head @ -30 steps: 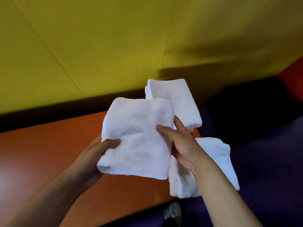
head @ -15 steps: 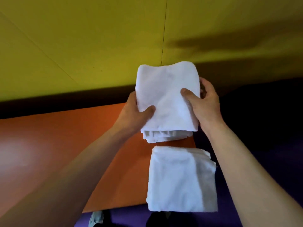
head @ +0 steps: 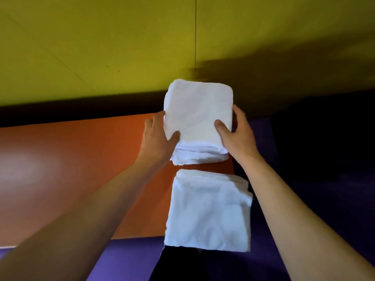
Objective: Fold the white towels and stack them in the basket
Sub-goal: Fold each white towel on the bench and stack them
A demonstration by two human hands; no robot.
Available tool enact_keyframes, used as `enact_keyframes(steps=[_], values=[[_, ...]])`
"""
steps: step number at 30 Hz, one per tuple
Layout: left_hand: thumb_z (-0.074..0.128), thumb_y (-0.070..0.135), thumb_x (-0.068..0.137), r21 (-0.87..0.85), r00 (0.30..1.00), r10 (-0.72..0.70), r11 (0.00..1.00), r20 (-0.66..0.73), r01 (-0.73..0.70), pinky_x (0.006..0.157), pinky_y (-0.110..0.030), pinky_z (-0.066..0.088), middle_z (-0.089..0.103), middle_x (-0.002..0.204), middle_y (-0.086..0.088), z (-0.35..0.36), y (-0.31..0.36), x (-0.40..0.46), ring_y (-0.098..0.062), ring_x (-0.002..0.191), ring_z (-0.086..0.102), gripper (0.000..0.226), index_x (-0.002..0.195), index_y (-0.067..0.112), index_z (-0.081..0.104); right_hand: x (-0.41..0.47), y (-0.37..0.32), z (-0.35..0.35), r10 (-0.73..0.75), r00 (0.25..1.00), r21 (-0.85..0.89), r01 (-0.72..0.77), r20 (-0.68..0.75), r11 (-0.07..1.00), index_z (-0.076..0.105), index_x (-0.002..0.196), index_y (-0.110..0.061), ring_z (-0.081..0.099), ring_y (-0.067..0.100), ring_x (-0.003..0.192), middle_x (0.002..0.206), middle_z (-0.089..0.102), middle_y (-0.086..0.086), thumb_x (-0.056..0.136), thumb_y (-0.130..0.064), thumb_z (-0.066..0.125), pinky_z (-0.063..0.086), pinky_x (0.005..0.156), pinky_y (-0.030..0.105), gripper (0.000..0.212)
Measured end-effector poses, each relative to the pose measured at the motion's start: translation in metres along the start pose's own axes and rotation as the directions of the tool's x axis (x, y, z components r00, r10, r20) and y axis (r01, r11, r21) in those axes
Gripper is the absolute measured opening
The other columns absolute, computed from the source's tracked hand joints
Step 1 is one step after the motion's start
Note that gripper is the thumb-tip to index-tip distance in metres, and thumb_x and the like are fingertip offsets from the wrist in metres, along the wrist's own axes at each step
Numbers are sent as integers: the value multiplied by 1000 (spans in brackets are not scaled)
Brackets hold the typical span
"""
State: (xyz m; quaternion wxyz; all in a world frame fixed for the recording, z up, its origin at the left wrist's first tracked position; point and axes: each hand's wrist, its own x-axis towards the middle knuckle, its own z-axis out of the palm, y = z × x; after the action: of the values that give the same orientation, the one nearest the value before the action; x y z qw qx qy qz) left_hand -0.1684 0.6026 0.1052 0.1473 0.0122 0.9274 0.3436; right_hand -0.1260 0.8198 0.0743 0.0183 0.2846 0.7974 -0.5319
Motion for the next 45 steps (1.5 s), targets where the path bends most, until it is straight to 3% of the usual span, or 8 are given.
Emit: enact_keyframes(steps=[5, 12, 16, 21, 26, 30, 36, 45], values=[[62, 22, 93, 289, 917, 391, 889, -81, -354, 93, -43, 42, 52, 131, -8, 0, 17, -68, -31, 107, 51, 47, 138, 16, 52, -68, 21, -23, -42, 986, 28, 47, -163, 999, 47, 144, -30, 57, 4, 119, 130, 61, -8, 94, -35, 65, 49, 104, 36, 54], [61, 22, 94, 297, 872, 462, 820, 163, -490, 108, -49, 33, 62, 125, 7, 27, -23, -178, -30, 135, 44, 25, 119, 21, 65, -190, 72, -34, -281, 905, -250, 206, -319, 946, 69, 108, -21, 55, 12, 120, 119, 66, -12, 88, -15, 69, 38, 104, 48, 21], [48, 37, 102, 370, 856, 365, 787, 366, -493, 115, -68, 16, 47, 151, 13, 46, -62, -187, -29, 155, 10, 38, 138, 26, 55, -218, 109, -13, -349, 937, -453, 306, -12, 838, 72, 116, -30, 37, 17, 145, 140, 58, -13, 94, -37, 62, 19, 117, 62, 26], [33, 48, 105, 471, 877, 239, 768, 417, -433, 114, -74, 4, 16, 166, 17, 58, -82, -165, -37, 154, -5, 49, 153, 41, 34, -205, 133, -6, -177, 958, -574, 279, 228, 770, 39, 148, -49, 0, 22, 156, 164, 16, -25, 98, -64, 38, 1, 116, 71, 53], [29, 49, 106, 184, 816, 238, 905, 527, -383, 117, -66, 20, -12, 166, 20, 62, -95, -153, -35, 155, 0, 50, 155, 51, 19, -204, 131, -2, -1, 937, -367, 138, 349, 920, 16, 152, -57, 7, 13, 155, 161, -8, -34, 89, -70, 51, 25, 117, 63, 74], [44, 42, 105, -36, 779, 297, 942, 552, -334, 120, -54, 25, -12, 166, 21, 62, -96, -135, -9, 155, 2, 54, 156, 45, 24, -193, 124, -1, 9, 942, -261, 84, 336, 962, 20, 151, -58, 11, -2, 151, 159, -6, -38, 85, -64, 65, 47, 106, 46, 80], [54, 42, 100, -179, 815, 316, 949, 485, -261, 122, -53, 21, -7, 167, 18, 77, -97, -135, -4, 154, -3, 61, 155, 36, 31, -191, 133, 18, -56, 979, -173, 91, 198, 981, 30, 150, -53, 15, 3, 151, 162, 5, -31, 80, -58, 72, 40, 113, 50, 82], [68, 37, 91, -259, 814, 372, 924, 447, -280, 121, -21, 15, 6, 168, 13, 82, -102, -141, -6, 154, 4, 62, 149, 29, 46, -206, 152, 24, -99, 993, -70, 103, 60, 992, 45, 147, -43, 20, 2, 150, 162, 18, -22, 74, -61, 71, 41, 112, 40, 79]])
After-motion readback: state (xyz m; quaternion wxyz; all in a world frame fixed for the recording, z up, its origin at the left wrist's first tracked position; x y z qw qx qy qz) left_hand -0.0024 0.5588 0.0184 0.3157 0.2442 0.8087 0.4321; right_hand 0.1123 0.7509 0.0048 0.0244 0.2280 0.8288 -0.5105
